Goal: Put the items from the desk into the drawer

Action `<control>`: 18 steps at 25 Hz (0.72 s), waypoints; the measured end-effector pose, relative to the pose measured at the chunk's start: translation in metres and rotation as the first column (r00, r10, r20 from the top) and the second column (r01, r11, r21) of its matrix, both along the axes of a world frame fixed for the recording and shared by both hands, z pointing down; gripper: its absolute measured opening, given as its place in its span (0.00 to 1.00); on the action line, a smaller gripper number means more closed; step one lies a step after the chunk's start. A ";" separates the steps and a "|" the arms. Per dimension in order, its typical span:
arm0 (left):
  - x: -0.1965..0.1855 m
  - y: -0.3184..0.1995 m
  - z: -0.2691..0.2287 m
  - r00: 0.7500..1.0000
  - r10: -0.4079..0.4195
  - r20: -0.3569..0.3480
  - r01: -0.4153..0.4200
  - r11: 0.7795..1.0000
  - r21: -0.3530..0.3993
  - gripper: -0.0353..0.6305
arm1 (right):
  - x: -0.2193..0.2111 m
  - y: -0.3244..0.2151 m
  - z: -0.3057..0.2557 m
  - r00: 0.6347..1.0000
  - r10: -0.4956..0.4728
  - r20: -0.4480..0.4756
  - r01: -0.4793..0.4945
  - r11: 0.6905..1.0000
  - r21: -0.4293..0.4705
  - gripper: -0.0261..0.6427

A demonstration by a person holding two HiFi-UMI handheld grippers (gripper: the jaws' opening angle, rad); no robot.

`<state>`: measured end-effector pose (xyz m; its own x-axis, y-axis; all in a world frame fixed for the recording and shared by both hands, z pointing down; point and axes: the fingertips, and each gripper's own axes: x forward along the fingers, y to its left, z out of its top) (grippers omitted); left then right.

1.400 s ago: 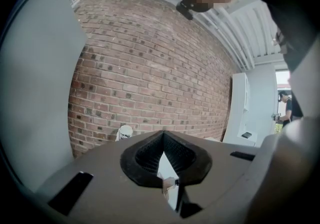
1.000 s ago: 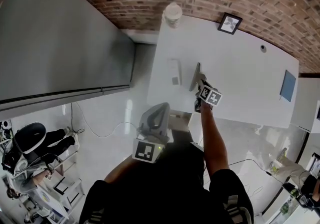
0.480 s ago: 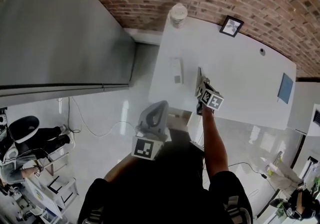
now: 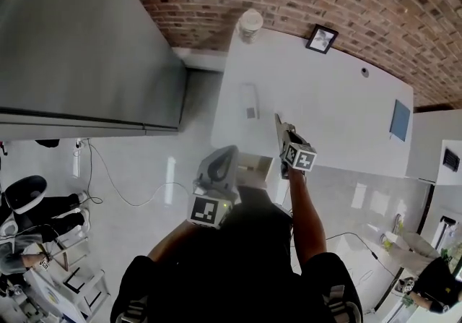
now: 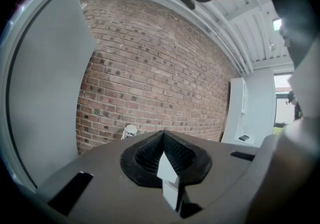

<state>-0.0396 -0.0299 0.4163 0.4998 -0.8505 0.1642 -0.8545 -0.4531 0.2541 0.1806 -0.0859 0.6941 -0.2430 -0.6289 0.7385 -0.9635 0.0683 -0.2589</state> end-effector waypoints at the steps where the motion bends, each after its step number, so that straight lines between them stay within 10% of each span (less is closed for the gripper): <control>1: -0.001 0.002 0.000 1.000 0.007 -0.004 -0.007 1.000 0.001 0.05 | -0.002 0.007 -0.004 1.000 -0.008 -0.004 0.008 1.000 0.003 0.07; 18: -0.017 0.044 0.030 0.988 0.154 -0.029 -0.156 0.985 -0.069 0.05 | -0.072 0.124 -0.050 0.984 -0.179 -0.017 0.179 0.983 0.032 0.07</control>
